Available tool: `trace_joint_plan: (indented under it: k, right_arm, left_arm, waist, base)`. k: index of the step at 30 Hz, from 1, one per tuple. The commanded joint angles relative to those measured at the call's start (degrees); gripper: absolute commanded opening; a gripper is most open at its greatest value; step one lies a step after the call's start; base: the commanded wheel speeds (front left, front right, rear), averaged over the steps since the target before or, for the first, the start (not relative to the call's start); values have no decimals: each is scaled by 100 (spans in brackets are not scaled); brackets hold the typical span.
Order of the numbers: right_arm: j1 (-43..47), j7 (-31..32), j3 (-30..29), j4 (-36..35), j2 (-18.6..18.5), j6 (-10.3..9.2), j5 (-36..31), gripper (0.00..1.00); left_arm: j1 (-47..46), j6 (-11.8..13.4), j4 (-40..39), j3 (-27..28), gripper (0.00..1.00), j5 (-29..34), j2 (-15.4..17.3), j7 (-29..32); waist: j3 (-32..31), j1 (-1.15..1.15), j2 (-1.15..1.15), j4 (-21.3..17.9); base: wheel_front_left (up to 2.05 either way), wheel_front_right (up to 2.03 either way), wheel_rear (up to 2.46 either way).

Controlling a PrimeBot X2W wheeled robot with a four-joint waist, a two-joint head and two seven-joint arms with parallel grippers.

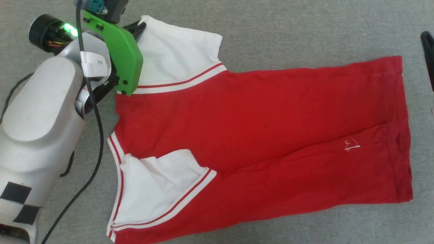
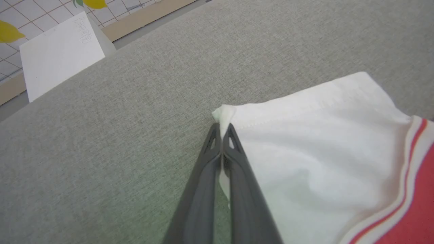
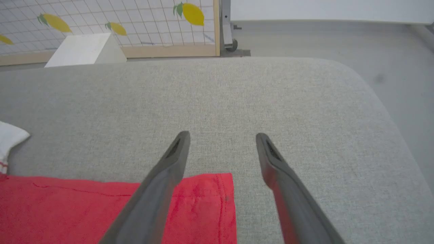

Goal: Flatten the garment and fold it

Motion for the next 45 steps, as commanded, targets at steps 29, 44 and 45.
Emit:
trace_joint_plan:
  k: [29,44,45]
  right_arm:
    - [-395,918,179,1317,-437,-9,82,0]
    - [1402,-543,-76,951,-217,-9,399,0]
    - [1519,-602,-90,958,-179,-9,428,0]
  left_arm:
    - [215,148,-385,300,0,-203,-93,-1086]
    - [2809,994,-2456,230,0,214,518,-2574]
    - [2999,1060,-2531,211,0,196,536,-2603]
  waist:
    - [-312,0,0,469]
    - [-1454,0,0,672]
    - [-1482,0,0,684]
  base:
    - [0,0,0]
    - [0,0,0]
    - [0,0,0]
